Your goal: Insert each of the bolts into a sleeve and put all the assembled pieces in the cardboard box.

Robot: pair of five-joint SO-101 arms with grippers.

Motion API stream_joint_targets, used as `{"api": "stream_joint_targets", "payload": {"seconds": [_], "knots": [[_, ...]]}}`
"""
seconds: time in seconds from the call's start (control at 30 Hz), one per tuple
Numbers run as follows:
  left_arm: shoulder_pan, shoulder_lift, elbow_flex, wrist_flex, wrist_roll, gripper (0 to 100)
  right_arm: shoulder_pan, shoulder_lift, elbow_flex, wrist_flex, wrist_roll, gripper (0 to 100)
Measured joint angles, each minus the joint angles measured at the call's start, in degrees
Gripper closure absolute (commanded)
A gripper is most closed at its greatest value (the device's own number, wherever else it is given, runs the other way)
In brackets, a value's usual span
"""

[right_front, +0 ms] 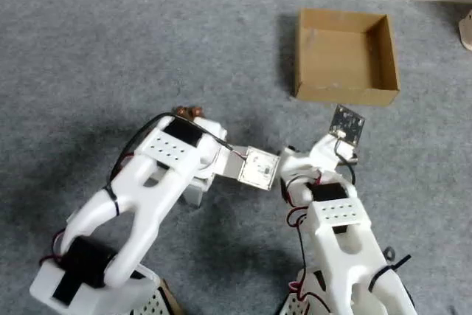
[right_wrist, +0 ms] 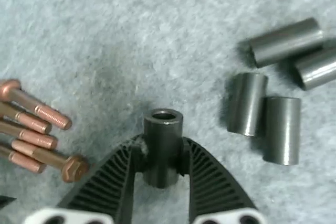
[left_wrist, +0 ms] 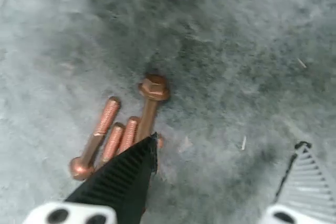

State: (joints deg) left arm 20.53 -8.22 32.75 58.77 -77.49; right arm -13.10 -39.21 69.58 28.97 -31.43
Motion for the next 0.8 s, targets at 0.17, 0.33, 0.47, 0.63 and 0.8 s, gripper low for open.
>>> {"api": "stream_joint_targets", "payload": {"seconds": [0.17,0.33,0.47,0.63,0.8], "knots": [[-2.9,10.2,-7.7,0.0,0.0,64,0.4,0.0,0.0,0.0,0.0,99.5],[-2.8,19.6,-16.1,2.5,0.0,64,0.3,0.0,0.0,0.0,0.0,99.5],[-3.0,22.9,-19.3,2.6,0.0,64,0.3,0.0,0.0,0.0,0.0,99.5],[-1.9,25.5,-20.1,2.6,0.0,64,0.3,0.0,0.0,0.0,0.0,99.5],[-0.4,29.9,-21.3,2.5,0.0,64,0.7,0.0,0.1,0.0,0.2,99.5]]}}
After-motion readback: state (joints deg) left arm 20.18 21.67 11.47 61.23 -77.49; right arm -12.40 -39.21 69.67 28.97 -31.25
